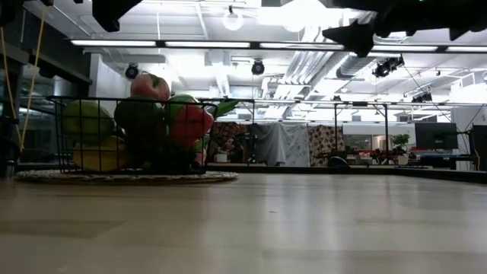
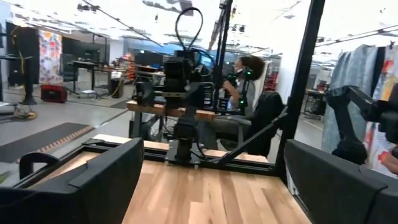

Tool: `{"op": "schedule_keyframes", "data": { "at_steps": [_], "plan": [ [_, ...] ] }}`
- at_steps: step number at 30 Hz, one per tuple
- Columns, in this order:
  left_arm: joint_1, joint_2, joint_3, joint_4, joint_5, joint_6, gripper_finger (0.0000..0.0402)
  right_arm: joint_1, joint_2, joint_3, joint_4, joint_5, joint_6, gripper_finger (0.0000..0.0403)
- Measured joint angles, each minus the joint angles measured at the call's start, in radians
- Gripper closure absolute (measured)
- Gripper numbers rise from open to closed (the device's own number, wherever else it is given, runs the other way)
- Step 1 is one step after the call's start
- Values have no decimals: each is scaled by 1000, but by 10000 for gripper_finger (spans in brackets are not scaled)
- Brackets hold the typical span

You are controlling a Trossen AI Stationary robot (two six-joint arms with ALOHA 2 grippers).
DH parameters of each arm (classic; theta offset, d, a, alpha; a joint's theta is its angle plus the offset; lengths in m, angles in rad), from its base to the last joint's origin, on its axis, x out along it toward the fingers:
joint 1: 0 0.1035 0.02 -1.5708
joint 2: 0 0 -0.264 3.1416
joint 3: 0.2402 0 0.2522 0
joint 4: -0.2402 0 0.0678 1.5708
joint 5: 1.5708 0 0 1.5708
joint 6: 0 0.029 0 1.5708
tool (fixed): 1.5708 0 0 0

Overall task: Build produce basket
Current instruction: Return to Home Position

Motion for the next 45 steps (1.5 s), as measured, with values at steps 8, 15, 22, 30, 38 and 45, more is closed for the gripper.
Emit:
{"op": "schedule_keyframes", "data": {
  "at_steps": [8,15,22,30,38,45],
  "plan": [
    [0,8,0,-4,-5,42,25,39,-17,-14,-8,-13,10,43],
    [36,-7,0,-53,-89,129,25,43,19,-14,-15,-7,37,43],
    [279,-72,0,-321,167,23,25,43,60,-14,-15,-7,55,43],
    [439,-150,0,-356,419,-1,35,43,79,-14,-15,-7,52,43],
    [395,-273,0,-500,313,0,181,43,79,-14,-16,-7,61,43],
    [355,-363,0,-527,292,6,382,43,79,-14,-15,-7,60,43]
  ]
}}
